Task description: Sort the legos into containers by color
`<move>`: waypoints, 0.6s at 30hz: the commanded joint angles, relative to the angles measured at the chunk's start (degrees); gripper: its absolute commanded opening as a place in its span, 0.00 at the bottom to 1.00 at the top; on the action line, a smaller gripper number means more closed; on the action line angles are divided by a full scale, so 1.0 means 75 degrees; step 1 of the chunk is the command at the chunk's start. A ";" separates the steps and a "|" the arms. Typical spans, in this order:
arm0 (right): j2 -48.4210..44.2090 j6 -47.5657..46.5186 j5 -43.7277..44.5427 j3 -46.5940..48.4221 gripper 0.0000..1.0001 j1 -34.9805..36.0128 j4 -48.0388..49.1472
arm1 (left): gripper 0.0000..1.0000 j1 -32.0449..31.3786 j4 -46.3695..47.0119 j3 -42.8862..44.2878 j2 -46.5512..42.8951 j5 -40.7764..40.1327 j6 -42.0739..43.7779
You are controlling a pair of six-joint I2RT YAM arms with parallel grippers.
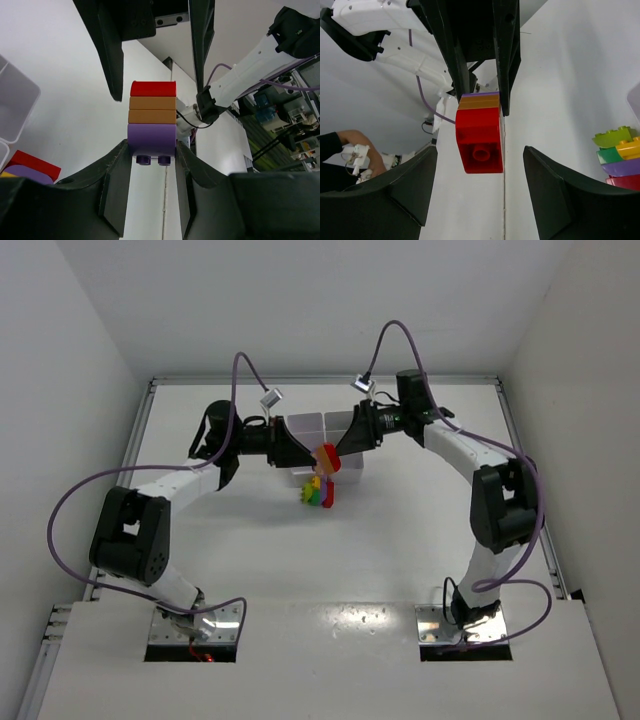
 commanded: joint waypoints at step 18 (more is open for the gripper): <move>-0.0130 0.0062 -0.0132 0.0135 0.00 -0.0183 0.0540 | 0.05 0.0007 0.0083 0.0043 -0.0070 0.0013 0.0518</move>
